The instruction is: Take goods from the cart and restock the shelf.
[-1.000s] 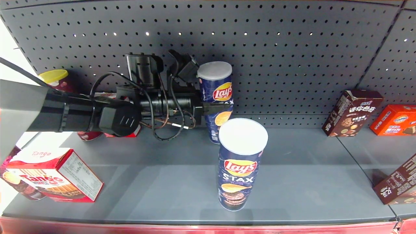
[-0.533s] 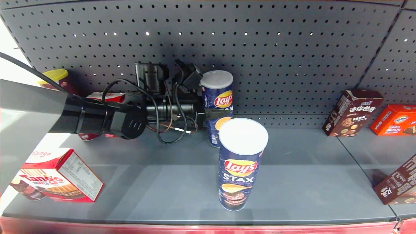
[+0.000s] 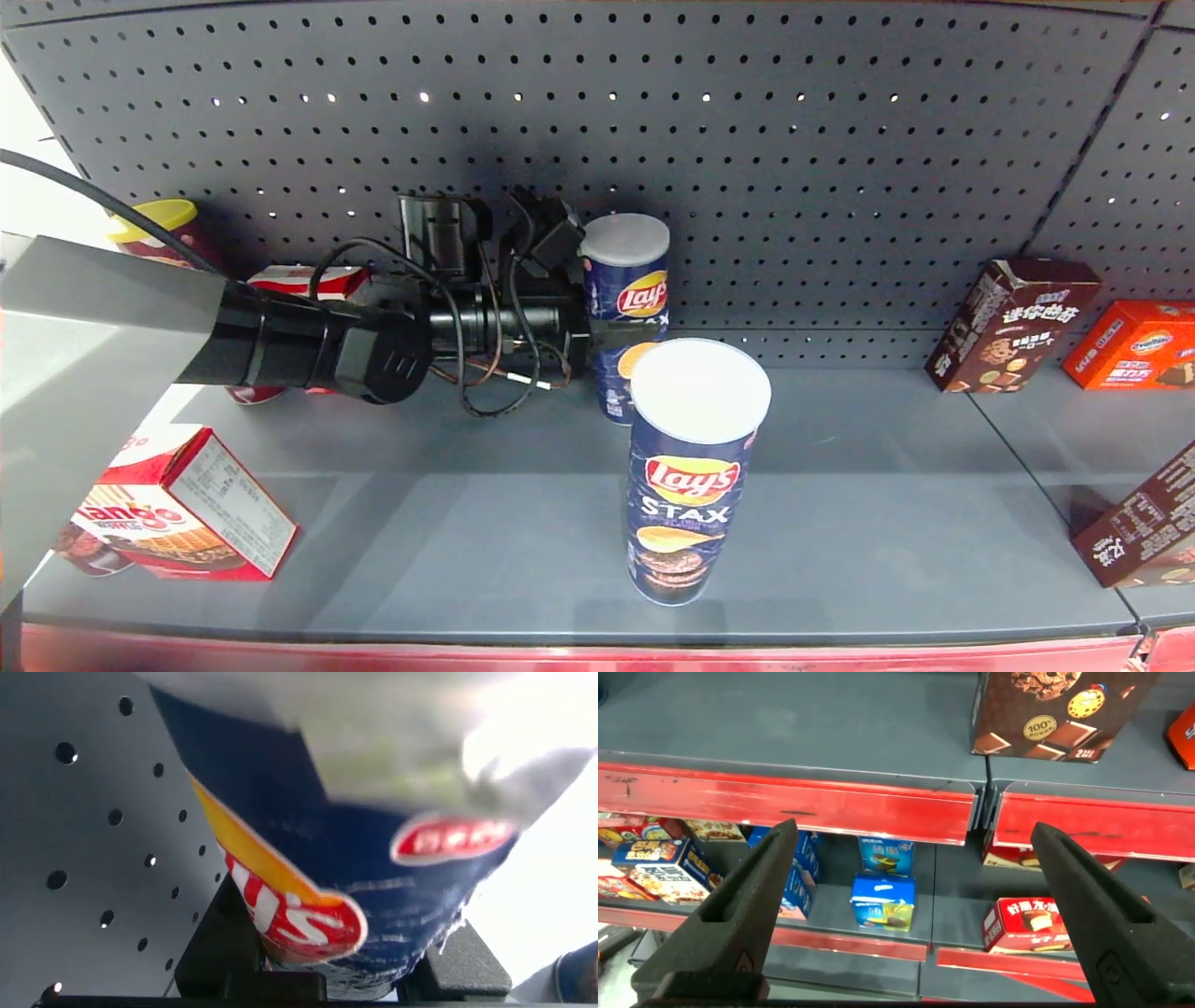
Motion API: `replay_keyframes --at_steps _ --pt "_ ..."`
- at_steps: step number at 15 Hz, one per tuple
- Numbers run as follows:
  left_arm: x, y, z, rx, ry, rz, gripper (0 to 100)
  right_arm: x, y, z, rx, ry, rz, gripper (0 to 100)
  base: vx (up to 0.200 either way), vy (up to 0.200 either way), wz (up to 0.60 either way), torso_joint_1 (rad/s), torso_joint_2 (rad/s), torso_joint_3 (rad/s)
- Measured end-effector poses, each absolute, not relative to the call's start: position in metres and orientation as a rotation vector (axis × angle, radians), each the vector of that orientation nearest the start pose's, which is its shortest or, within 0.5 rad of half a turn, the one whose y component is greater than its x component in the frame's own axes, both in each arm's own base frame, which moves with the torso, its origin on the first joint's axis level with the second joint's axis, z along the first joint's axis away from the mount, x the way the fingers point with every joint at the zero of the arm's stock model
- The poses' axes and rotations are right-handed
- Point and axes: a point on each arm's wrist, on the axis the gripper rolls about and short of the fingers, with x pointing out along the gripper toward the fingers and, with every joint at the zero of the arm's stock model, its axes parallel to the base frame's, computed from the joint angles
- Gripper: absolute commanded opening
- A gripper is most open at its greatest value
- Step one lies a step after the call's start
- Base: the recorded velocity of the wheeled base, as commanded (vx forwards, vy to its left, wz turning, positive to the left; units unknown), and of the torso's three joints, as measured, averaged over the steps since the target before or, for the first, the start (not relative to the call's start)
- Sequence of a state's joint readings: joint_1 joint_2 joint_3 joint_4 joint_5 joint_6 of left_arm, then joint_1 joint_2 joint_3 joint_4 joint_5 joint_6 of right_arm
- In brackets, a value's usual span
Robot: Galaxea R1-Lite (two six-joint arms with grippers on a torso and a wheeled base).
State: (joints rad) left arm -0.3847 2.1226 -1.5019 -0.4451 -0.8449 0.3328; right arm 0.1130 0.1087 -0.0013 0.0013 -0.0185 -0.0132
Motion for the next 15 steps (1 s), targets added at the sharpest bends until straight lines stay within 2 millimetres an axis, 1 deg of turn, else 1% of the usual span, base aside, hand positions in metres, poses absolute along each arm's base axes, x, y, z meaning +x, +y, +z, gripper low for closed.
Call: replay_keyframes --at_steps 3,4,7,10,12,15 --pt "0.399 -0.18 0.195 0.269 -0.03 -1.237 0 -0.014 -0.002 0.078 -0.02 0.108 0.096 100 0.0 0.0 0.0 0.0 0.0 0.0" --pt "0.399 -0.18 0.194 0.277 -0.03 -1.231 100 -0.014 -0.002 0.078 -0.02 0.108 0.096 100 0.0 0.0 0.0 0.0 0.0 0.0" --pt "0.4 -0.18 0.19 0.293 -0.013 -1.189 100 -0.014 -0.002 0.078 -0.02 0.108 0.096 100 0.0 0.0 0.0 0.0 0.0 0.0" --pt "0.395 -0.178 0.189 0.297 -0.002 -1.168 100 -0.014 -0.002 0.078 -0.02 0.108 0.095 100 0.0 0.0 0.0 0.0 0.0 0.0" --pt "0.387 -0.173 0.193 0.31 0.006 -1.112 100 -0.014 -0.002 0.078 -0.021 0.108 0.095 100 0.0 0.0 0.0 0.0 0.0 0.0" --pt "0.372 -0.166 0.198 0.347 -0.021 -0.969 100 -0.014 -0.002 0.078 -0.021 0.108 0.096 100 0.0 0.0 0.0 0.0 0.0 0.0"
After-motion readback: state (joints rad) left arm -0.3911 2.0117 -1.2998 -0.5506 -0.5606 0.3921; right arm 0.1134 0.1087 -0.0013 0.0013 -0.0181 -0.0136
